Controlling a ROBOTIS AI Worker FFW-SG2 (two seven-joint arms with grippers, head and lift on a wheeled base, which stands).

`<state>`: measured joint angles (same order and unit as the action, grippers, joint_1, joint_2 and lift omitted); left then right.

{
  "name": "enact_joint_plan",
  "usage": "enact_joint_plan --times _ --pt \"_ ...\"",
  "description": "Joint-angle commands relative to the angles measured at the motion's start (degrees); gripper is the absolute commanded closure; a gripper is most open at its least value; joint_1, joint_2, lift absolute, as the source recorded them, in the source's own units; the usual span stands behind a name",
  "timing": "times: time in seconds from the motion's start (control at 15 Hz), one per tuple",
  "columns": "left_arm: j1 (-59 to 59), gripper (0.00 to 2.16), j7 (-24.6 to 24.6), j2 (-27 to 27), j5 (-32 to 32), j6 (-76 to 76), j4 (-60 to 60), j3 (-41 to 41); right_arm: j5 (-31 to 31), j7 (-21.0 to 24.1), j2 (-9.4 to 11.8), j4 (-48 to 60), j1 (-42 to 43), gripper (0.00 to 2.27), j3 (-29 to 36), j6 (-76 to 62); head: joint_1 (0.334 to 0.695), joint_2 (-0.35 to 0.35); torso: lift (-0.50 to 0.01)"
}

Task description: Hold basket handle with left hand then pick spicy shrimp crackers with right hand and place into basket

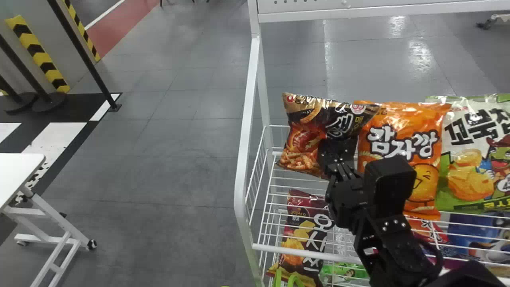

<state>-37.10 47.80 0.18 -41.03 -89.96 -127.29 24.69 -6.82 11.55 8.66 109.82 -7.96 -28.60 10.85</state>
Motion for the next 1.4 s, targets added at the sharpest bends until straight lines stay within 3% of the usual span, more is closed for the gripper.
enact_joint_plan --times 0.0,0.53,1.0,1.2,1.33 --pt "-0.17 1.90 -0.34 -0.32 0.16 -0.07 -0.94 -0.26 -2.85 -0.30 3.29 7.07 -4.00 1.86 0.92 1.06 0.695 0.176 -0.037" --pt "-0.43 1.89 -1.30 -0.32 0.60 -0.07 -2.43 -1.66 -8.92 -1.09 11.38 24.47 -15.25 1.86 5.22 8.45 0.695 0.112 -0.037" --pt "-0.78 1.90 -1.39 -0.32 0.60 -0.07 -3.22 -1.66 -12.78 -1.09 15.16 40.38 -24.04 1.86 12.69 30.42 0.695 0.073 -0.037" --pt "-0.70 1.90 -1.39 -0.32 0.60 -0.07 -2.79 -1.58 -17.35 -1.17 16.65 46.01 -27.73 1.86 17.44 39.39 0.695 0.041 -0.037" --pt "-0.70 1.90 -1.39 -0.32 0.60 -0.07 -2.79 -1.58 -20.25 -1.44 16.56 47.32 -28.78 1.86 19.55 43.60 0.695 0.024 -0.037"
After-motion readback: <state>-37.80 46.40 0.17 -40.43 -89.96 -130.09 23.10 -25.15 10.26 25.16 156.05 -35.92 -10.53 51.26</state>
